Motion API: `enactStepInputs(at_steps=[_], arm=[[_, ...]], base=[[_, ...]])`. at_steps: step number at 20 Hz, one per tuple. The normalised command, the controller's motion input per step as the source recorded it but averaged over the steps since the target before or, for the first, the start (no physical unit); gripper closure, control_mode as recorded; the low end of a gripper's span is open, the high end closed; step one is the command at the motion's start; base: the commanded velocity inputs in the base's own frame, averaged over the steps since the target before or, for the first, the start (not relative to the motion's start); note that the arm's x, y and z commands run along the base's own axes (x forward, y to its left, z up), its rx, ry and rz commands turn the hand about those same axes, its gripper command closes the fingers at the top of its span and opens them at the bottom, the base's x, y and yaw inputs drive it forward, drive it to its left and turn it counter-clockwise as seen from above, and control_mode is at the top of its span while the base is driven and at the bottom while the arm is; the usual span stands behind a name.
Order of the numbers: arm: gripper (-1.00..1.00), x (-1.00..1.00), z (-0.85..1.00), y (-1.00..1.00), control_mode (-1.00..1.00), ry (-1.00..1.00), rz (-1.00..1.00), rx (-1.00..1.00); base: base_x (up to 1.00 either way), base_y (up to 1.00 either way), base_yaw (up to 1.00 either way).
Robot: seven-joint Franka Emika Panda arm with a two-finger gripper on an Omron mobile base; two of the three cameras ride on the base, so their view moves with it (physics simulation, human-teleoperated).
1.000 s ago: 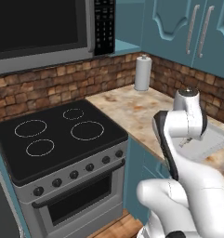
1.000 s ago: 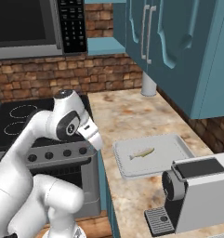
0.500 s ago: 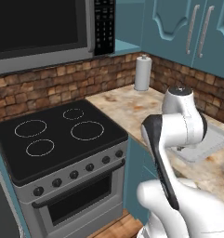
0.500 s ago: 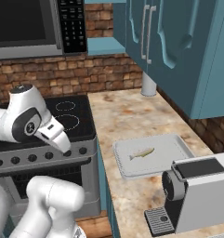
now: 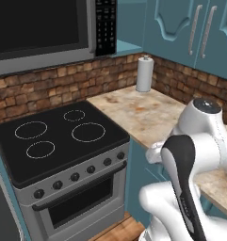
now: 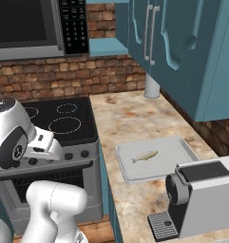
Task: Place one broccoli and one fish in each tupperware on the nearby counter, to pack two identical lunches.
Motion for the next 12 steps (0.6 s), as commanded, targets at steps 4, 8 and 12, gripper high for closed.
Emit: enactStepInputs(at_steps=[4,8,12], arm=[[-1.0,-0.45,0.64,0.27,-1.0,-0.01,0.41,-0.1],[-1.0,-0.55,0.05,-0.01,-1.0,-0.02,0.16,-0.08],[-1.0,0.0,0.0,0.0,1.0,0.0,0.0,0.0]], base=[[0.0,0.0,0.0],[0.0,0.0,0.0],[-0.55,-0.37,-0.1]])
